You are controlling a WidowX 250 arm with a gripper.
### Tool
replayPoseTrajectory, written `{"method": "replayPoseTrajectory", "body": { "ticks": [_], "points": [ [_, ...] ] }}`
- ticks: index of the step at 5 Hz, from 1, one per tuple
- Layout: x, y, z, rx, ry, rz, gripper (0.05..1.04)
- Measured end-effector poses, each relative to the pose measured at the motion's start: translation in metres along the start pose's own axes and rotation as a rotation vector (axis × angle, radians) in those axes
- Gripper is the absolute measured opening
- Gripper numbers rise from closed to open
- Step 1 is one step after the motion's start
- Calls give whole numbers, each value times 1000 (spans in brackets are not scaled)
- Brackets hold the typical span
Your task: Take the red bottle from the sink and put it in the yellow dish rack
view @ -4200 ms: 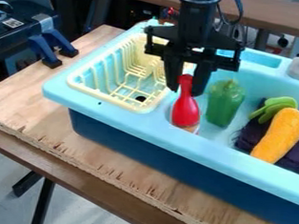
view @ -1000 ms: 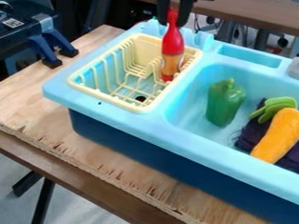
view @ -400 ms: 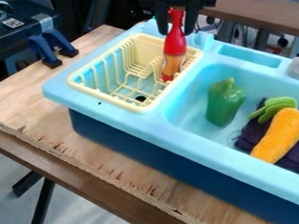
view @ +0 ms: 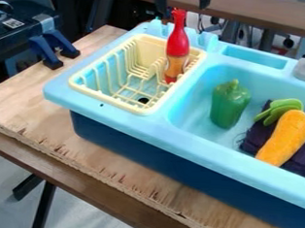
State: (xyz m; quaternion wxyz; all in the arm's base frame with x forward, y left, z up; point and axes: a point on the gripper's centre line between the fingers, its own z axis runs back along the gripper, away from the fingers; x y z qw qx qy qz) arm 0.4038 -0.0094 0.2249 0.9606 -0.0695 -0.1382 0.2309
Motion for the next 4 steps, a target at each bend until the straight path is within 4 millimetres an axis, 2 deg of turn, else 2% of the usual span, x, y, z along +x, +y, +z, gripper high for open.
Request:
{"method": "replayPoseTrajectory", "body": {
  "ticks": [1, 2, 3, 4],
  "points": [
    [-1, -11, 15, 4, -15, -50, 1003],
    [-12, -35, 14, 64, 58, -241, 1003],
    [-57, -65, -2, 122, 80, -434, 1003],
    [-95, -79, -7, 74, 140, -557, 1003]
  ]
}}
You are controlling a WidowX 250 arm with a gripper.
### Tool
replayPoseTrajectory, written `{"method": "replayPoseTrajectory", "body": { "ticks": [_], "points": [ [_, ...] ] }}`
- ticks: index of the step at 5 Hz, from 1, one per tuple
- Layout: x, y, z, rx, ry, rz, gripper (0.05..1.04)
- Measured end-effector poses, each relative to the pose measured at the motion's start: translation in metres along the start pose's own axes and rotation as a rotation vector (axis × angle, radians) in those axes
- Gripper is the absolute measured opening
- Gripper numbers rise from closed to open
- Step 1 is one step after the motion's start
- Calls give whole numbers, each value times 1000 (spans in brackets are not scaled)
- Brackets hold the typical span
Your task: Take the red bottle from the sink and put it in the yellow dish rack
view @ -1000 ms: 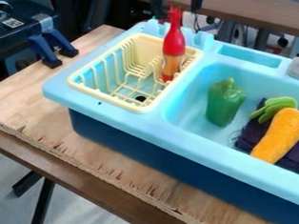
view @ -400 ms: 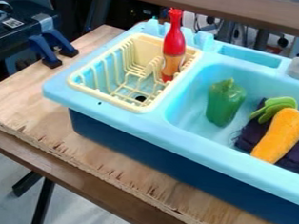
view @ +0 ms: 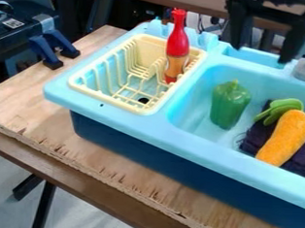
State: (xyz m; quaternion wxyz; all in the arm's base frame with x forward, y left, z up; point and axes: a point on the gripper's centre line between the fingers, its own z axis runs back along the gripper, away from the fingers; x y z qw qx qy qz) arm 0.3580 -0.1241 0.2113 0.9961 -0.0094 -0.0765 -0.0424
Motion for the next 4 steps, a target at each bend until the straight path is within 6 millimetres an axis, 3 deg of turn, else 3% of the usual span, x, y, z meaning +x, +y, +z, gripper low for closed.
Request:
{"method": "replayPoseTrajectory", "body": {
  "ticks": [4],
  "points": [
    [1, 3, -1, 2, 3, 3, 1003]
  ]
}}
